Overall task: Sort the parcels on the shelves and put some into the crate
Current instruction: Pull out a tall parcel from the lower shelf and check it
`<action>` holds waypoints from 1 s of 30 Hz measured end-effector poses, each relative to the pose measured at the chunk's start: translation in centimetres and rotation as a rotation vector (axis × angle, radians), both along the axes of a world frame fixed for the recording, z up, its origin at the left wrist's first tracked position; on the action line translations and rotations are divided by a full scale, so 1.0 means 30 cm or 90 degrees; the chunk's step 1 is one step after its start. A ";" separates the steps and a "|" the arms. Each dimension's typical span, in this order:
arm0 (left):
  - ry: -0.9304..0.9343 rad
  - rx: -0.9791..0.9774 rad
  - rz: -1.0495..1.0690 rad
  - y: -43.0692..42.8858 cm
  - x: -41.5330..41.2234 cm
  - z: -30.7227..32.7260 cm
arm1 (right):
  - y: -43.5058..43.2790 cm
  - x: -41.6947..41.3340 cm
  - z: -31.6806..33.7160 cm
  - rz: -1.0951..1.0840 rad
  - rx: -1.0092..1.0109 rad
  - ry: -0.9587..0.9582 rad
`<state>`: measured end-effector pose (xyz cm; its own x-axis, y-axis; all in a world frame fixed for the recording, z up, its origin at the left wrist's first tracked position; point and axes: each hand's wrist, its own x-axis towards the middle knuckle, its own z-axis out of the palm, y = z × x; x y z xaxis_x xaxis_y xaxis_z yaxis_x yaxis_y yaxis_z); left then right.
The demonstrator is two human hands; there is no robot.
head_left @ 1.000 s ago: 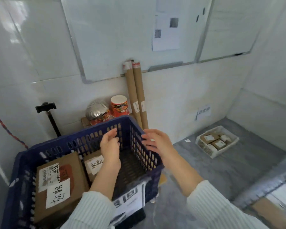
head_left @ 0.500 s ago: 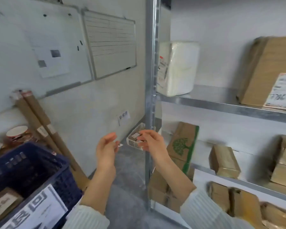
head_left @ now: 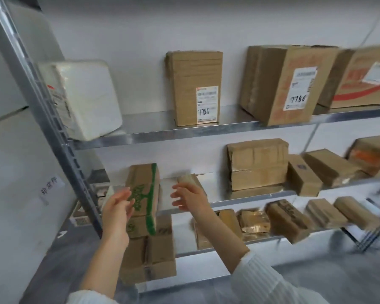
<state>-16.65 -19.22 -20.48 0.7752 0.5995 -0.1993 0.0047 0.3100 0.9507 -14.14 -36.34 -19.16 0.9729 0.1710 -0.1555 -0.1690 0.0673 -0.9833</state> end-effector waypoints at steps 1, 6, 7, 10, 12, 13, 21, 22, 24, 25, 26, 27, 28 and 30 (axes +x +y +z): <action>0.011 -0.003 -0.009 0.000 0.013 -0.011 | -0.018 0.004 -0.013 -0.010 -0.008 0.005; 0.055 0.022 -0.039 0.037 0.056 -0.061 | -0.032 0.046 -0.082 -0.055 -0.041 0.035; 0.064 0.032 -0.044 0.058 0.068 -0.070 | -0.015 0.060 -0.094 -0.063 -0.044 0.039; 0.092 0.085 -0.077 0.113 0.116 -0.098 | 0.032 0.091 -0.121 -0.078 -0.039 0.053; 0.115 0.127 -0.101 0.156 0.150 -0.114 | 0.075 0.119 -0.139 -0.074 -0.037 0.060; 0.129 0.147 -0.113 0.177 0.168 -0.118 | 0.100 0.135 -0.149 -0.073 -0.034 0.065; 0.214 0.306 -0.248 0.306 0.306 -0.231 | 0.271 0.289 -0.249 -0.079 -0.051 0.112; 0.221 0.321 -0.251 0.316 0.314 -0.251 | 0.283 0.303 -0.265 -0.082 -0.052 0.122; 0.227 0.358 -0.250 0.329 0.334 -0.282 | 0.301 0.327 -0.296 -0.084 -0.050 0.147; 0.230 0.377 -0.255 0.332 0.348 -0.291 | 0.308 0.341 -0.309 -0.084 -0.045 0.157; 0.238 0.392 -0.264 0.335 0.368 -0.301 | 0.313 0.358 -0.323 -0.083 -0.040 0.166; 0.247 0.397 -0.270 0.337 0.385 -0.301 | 0.315 0.370 -0.329 -0.082 -0.040 0.171; 0.257 0.395 -0.274 0.341 0.407 -0.306 | 0.318 0.386 -0.337 -0.080 -0.044 0.176; 0.270 0.398 -0.276 0.349 0.449 -0.316 | 0.326 0.424 -0.356 -0.076 -0.052 0.180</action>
